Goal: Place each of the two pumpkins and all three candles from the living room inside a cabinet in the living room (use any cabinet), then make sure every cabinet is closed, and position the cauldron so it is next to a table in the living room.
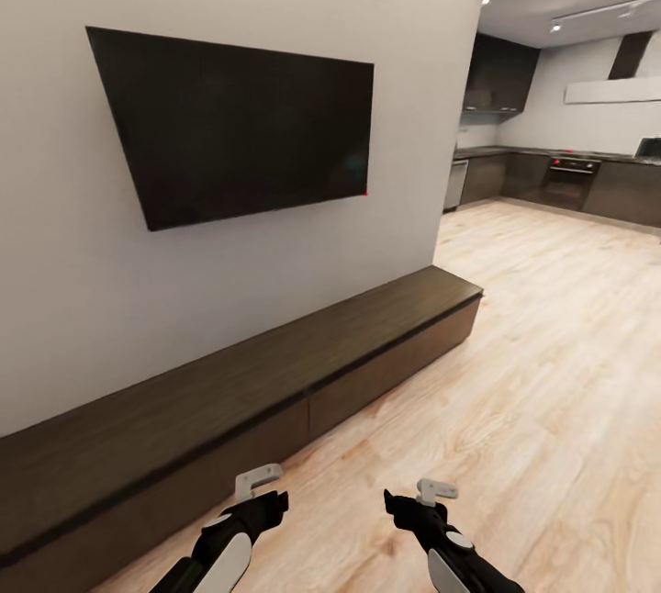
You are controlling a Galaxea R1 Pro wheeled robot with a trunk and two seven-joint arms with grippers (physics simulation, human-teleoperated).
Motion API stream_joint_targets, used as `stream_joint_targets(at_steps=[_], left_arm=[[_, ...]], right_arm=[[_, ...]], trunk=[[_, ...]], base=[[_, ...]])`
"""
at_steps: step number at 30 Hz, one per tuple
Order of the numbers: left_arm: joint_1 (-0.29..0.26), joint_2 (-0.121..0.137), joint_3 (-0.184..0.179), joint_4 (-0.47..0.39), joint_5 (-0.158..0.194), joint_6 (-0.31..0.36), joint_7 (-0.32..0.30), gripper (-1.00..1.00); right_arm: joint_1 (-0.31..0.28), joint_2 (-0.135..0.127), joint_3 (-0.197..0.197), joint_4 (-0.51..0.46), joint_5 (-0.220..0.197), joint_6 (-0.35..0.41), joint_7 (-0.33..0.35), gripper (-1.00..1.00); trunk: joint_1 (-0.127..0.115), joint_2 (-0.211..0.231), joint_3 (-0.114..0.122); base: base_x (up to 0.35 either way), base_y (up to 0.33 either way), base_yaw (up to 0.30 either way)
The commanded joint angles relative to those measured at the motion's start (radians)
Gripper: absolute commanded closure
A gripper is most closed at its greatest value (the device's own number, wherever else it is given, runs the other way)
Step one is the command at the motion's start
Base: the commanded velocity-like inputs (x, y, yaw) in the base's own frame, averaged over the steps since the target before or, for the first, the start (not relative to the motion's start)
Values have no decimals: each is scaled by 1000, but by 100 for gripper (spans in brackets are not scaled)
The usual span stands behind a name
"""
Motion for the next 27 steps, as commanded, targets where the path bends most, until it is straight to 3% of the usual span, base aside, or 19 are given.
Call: stream_joint_targets(at_steps=[1, 18, 27], left_arm=[[-1, 1, -3, 2, 6, 1, 8, -100], [-1, -2, 41, 78, 7, 2, 2, -100], [-1, -2, 44, 80, 7, 2, 2, -100]], right_arm=[[-1, -1, 8, 0, -10, -4, -6, -100], [-1, -1, 8, 0, -10, -4, -7, -100], [-1, -1, 8, 0, -10, -4, -8, -100]], trunk=[[-4, 7, 3], [-69, 126, 76], [-69, 126, 86]], base=[[0, 0, -241], [0, 0, -238], [0, 0, -234]])
